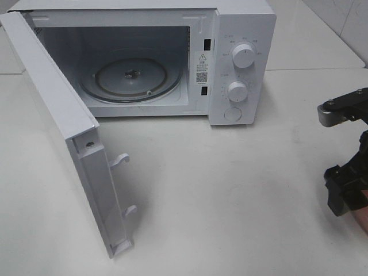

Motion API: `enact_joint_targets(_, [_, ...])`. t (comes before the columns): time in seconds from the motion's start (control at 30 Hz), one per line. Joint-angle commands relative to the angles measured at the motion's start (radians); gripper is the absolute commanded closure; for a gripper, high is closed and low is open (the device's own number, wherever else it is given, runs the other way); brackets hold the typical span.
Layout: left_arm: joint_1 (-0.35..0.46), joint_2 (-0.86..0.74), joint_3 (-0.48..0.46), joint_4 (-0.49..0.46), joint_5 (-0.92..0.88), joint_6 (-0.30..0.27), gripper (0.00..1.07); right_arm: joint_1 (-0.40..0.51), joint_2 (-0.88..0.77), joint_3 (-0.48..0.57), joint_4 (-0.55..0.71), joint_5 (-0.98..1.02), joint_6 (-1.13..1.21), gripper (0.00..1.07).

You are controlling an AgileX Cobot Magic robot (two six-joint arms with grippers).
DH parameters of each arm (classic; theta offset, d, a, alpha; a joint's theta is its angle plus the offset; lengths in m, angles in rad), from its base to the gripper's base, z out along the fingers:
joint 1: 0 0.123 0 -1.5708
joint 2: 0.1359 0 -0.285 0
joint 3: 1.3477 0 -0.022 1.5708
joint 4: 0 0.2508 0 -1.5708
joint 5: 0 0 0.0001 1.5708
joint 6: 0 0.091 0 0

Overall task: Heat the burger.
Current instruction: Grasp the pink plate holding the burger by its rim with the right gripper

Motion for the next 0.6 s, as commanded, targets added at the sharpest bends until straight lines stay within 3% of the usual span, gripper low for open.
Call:
enact_joint_targets(0.03, [0.004,-0.002,0.001,-0.002,0.001,-0.005,0.09,-0.024,-0.005,0.023,-0.008,-0.028,0.019,0.15])
enact_joint_targets(0.27, [0.004,-0.002,0.001,-0.002,0.001,-0.005,0.09,-0.039,0.013,0.048,-0.021,-0.065,0.025,0.17])
enact_joint_targets(0.6, [0.004,-0.002,0.001,-0.002,0.001,-0.005,0.09,-0.085,0.16,0.056,-0.027,-0.129,0.055,0.19])
